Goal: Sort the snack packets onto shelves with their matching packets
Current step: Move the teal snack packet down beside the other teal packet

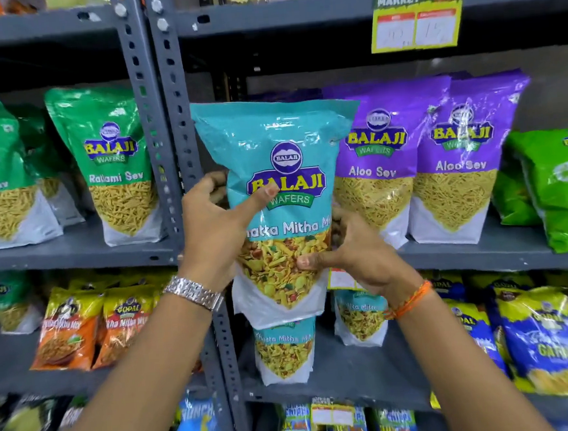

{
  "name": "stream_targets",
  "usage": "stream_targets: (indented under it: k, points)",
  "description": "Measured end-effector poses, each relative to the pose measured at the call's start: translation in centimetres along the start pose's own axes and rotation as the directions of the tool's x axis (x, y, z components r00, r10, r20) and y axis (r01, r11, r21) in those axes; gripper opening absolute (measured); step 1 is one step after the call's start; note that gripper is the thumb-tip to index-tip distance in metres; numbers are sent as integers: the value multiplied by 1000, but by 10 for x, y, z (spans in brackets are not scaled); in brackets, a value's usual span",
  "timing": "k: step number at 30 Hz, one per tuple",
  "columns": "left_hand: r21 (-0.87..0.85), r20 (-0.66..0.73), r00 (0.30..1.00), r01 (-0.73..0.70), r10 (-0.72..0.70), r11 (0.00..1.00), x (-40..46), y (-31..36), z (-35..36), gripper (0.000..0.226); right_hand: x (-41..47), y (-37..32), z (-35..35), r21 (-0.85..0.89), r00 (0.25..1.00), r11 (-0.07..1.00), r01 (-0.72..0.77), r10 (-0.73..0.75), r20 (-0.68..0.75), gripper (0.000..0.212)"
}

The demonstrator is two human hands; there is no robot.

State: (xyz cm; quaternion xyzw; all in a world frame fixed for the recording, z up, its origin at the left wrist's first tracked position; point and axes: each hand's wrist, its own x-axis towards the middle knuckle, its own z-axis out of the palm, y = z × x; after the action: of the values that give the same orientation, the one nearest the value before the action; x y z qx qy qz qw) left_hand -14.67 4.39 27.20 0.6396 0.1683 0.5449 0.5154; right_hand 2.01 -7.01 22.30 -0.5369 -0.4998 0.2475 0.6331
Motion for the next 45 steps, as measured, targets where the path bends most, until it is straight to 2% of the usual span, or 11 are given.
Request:
stream_targets:
  k: [5,8,11,20,21,23,25,26,33,39,45]
  points:
    - [-88,110,986,133,-123,987,-47,-25,5,67,-62,32,-8,-33,993,996,-86,83,-87,68]
    - [-88,193,953,253,-233,963,-72,-55,13,54,-95,64,-18,-15,976,986,-168,164,-146,65]
    - [-45,225,925,323,-306,945,-96,-97,23,44,-121,100,-29,-4,959,974,-226,222,-175,64]
    - [142,265,841,450,-472,882,-128,-214,62,45,-149,201,-65,-67,886,923,-379,341,-314,74]
    - [172,266,834,453,-484,875,-127,-222,68,51,-148,210,-69,-72,874,913,-402,358,-329,77]
    - [220,274,820,456,-503,862,-123,-240,78,66,-144,226,-78,-85,851,893,-442,387,-356,79]
    - [228,284,809,464,-515,856,-118,-251,91,50,-138,239,-86,-94,833,878,-469,405,-377,81]
    - [228,289,804,469,-519,853,-115,-255,97,49,-134,244,-91,-97,827,874,-477,408,-386,81]
    - [207,319,794,475,-518,855,-90,-275,127,52,-102,267,-117,-127,806,854,-504,412,-426,70]
    - [191,270,807,489,-525,851,-80,-295,139,60,-84,281,-130,-141,813,851,-506,416,-407,79]
    - [175,279,796,508,-537,843,-76,-305,142,63,-82,284,-134,-143,825,856,-497,415,-385,81]
